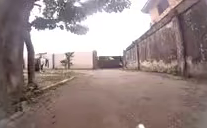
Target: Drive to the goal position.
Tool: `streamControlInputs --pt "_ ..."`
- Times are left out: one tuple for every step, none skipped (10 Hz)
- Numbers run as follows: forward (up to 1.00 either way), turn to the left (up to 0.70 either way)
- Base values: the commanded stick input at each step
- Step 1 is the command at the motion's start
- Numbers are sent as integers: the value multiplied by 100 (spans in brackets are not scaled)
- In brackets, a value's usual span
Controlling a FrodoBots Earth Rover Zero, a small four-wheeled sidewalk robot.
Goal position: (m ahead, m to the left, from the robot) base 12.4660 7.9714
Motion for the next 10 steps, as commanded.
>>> streamControlInputs --pt "70 0" --pt "70 0" --pt "70 0" --pt "70 0" --pt "70 0" --pt "70 0" --pt "70 0" --pt "70 0" --pt "70 0" --pt "70 0"
